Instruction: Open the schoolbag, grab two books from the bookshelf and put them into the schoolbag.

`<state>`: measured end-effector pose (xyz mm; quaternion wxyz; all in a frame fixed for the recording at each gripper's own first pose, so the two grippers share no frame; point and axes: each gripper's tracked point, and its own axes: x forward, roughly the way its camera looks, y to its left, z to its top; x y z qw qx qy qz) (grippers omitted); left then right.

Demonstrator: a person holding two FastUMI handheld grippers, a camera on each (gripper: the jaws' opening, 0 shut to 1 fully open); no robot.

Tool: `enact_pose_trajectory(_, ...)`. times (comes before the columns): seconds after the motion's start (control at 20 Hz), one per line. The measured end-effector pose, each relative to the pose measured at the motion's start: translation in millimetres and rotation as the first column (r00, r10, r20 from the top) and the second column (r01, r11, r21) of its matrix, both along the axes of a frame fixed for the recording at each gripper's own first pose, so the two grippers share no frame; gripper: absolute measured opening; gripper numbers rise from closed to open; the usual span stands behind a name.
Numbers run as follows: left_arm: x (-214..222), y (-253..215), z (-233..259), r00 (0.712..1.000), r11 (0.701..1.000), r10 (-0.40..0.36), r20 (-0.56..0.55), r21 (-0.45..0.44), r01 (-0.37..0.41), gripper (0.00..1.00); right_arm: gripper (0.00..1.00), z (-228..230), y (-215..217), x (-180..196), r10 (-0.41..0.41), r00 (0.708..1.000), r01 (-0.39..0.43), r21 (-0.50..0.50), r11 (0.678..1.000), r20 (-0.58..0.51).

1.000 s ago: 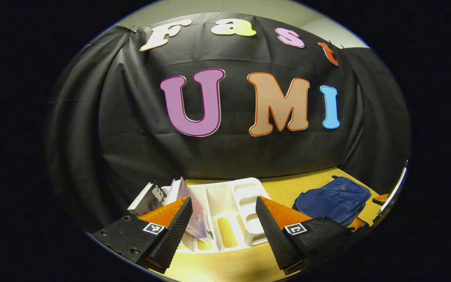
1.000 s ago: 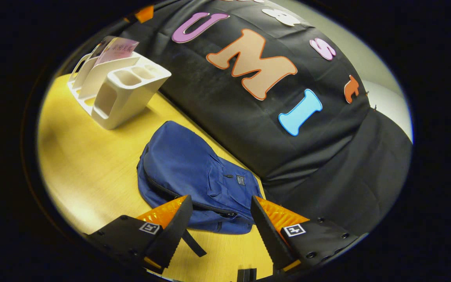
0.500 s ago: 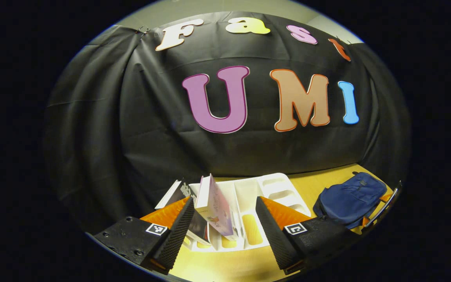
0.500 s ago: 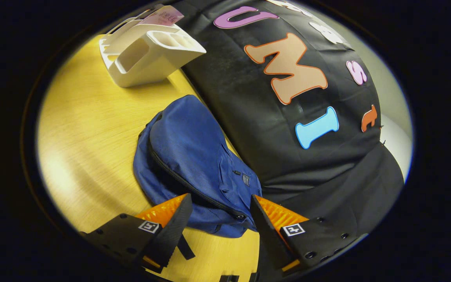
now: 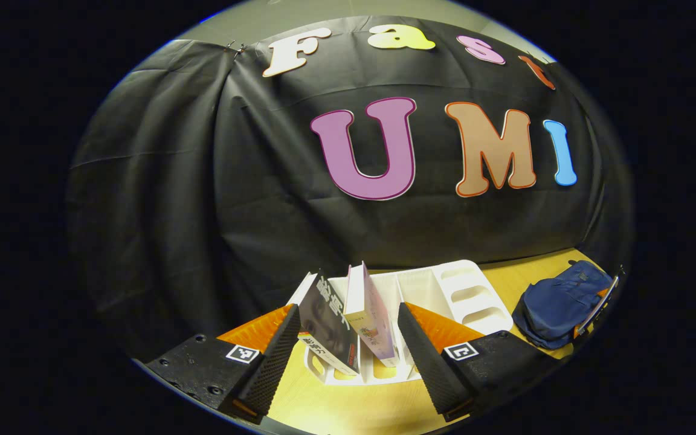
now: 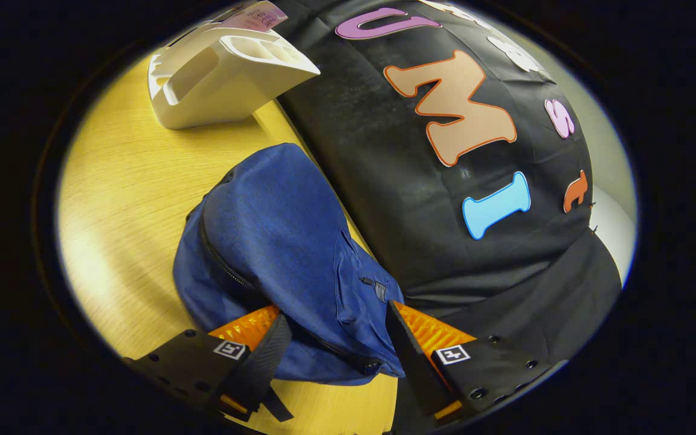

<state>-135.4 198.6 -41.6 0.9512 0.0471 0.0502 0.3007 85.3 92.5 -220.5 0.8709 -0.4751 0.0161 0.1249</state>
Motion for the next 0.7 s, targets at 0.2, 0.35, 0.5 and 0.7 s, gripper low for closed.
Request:
enact_pose_trajectory(0.2,-9.1,6.8,-1.0,1.000,0.999,0.026,0.011,-0.024,-0.025,0.95,0.97,-6.0,14.1,18.1,0.027,1.000,-0.027,-0.014,1.000,0.007)
enact_pose_trajectory(0.35,-11.8,11.3,0.7,0.999,0.999,0.041,0.009,-0.032,-0.041,0.95,1.00,-14.7,25.6,34.7,0.049,0.999,-0.049,-0.027,0.998,0.003)
enact_pose_trajectory(0.5,-9.3,14.4,7.0,0.999,0.998,0.042,0.021,-0.051,-0.041,0.99,0.64,-23.6,32.1,46.5,0.054,0.999,-0.054,-0.059,0.997,0.002)
enact_pose_trajectory(0.7,-3.4,20.3,20.8,0.999,0.999,0.033,0.025,-0.038,-0.032,0.94,0.30,-19.4,33.8,47.5,0.055,0.997,-0.050,-0.102,0.994,0.046)
